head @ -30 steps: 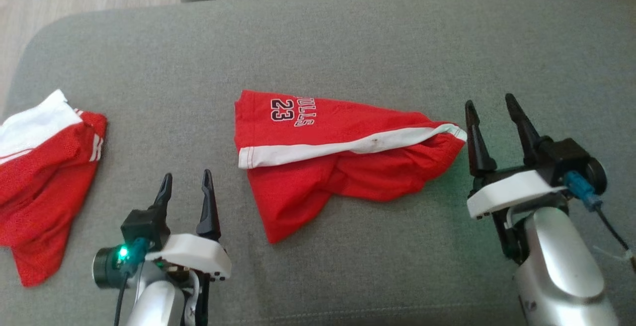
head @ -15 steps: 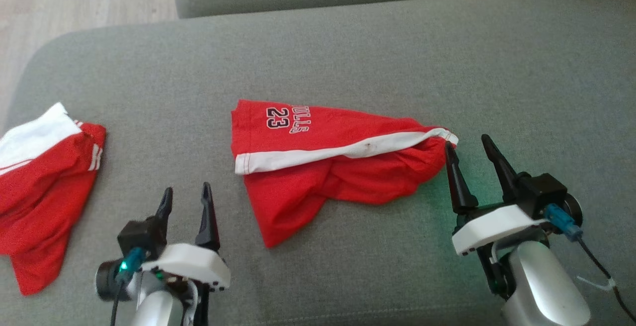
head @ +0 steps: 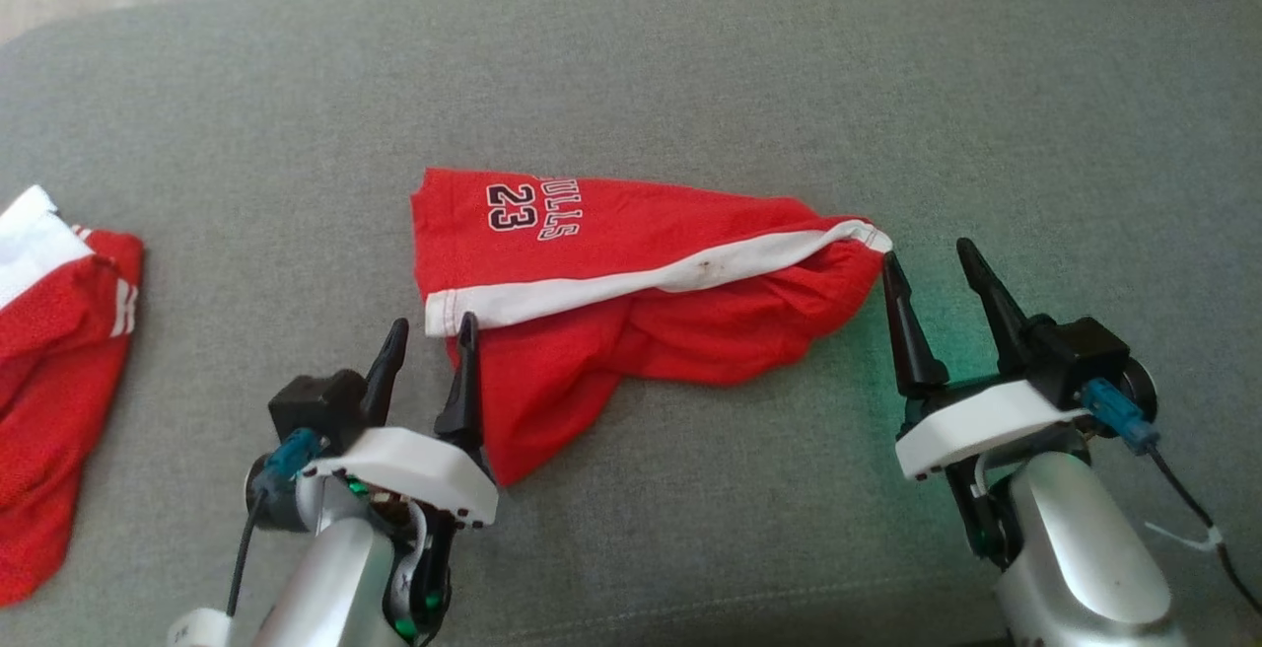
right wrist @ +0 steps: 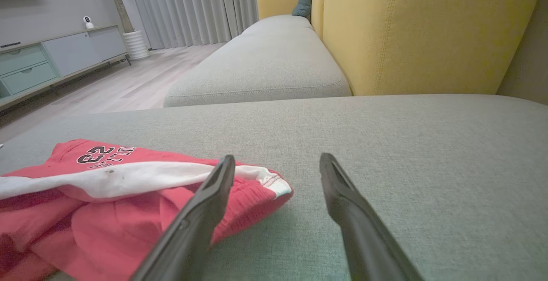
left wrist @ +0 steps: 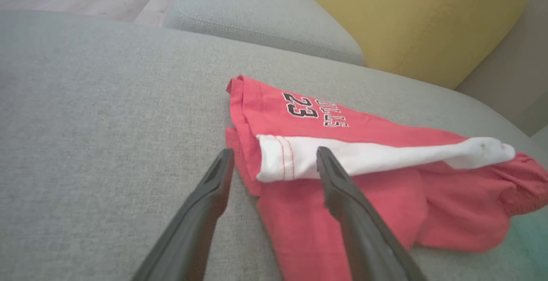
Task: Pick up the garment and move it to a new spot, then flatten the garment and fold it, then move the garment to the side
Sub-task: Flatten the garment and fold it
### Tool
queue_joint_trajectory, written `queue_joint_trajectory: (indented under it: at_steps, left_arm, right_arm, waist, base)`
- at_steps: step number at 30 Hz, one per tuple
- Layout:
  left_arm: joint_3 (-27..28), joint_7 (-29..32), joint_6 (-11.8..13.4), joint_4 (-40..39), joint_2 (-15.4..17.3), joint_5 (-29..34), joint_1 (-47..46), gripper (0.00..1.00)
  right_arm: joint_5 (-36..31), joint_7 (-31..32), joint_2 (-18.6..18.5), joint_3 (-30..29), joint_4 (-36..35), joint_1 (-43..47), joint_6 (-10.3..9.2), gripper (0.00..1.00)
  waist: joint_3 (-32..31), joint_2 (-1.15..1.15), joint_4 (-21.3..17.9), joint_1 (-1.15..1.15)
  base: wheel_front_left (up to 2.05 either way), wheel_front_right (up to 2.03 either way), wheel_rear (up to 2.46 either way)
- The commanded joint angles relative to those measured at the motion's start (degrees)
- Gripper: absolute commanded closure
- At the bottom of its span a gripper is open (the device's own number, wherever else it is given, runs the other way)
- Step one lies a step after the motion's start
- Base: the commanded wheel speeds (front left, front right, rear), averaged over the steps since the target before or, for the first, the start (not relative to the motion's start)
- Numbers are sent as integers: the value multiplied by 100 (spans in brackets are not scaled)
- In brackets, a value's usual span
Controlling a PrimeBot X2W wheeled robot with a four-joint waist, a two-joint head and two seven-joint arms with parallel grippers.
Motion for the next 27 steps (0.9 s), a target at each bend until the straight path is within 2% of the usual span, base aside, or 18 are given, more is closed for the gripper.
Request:
queue_joint_trajectory:
  at_steps: [1,6,7,8,9,11,14,18,21,27]
  left_arm:
    - [158,-32,19,-113,43,-49,-259,0]
    - [122,-32,25,-98,43,-115,-306,0]
    - [117,-32,26,-101,43,-134,-306,4]
    - [110,-32,14,-87,43,-190,-301,20]
    - [101,-32,5,-61,43,-234,-304,55]
    - [82,-32,18,-40,43,-213,-333,100]
    - [87,-32,38,-9,43,-159,-356,100]
    - [392,-32,210,-201,43,-1,-267,100]
    - [526,-32,221,-291,43,105,-145,100]
    - [651,-32,132,-312,43,263,87,100]
  right_arm:
    - [32,-37,31,121,-177,-216,42,0]
    - [44,-37,31,87,-189,-267,42,0]
    - [48,-37,31,84,-185,-269,42,0]
    - [52,-37,31,80,-180,-270,42,0]
    - [55,-37,31,75,-174,-272,42,0]
    - [67,-37,31,66,-162,-273,42,0]
    - [174,-37,31,82,-109,-274,42,0]
    - [461,-37,31,149,-33,-252,42,0]
    - [642,-37,31,226,26,-232,42,0]
    - [1686,-37,31,697,231,-300,42,0]
  waist:
    - [84,0,-55,0]
    - [176,0,-88,0]
    - [185,0,-89,0]
    - [192,0,-87,0]
    - [199,0,-84,0]
    - [211,0,-73,0]
    - [214,0,-36,0]
    - [198,0,78,0]
    - [174,0,155,0]
    - [160,0,344,0]
  base:
    - [0,0,0]
    - [0,0,0]
    - [0,0,0]
    - [0,0,0]
    - [0,0,0]
    - [0,0,0]
    - [0,0,0]
    - [0,0,0]
    - [0,0,0]
    - [0,0,0]
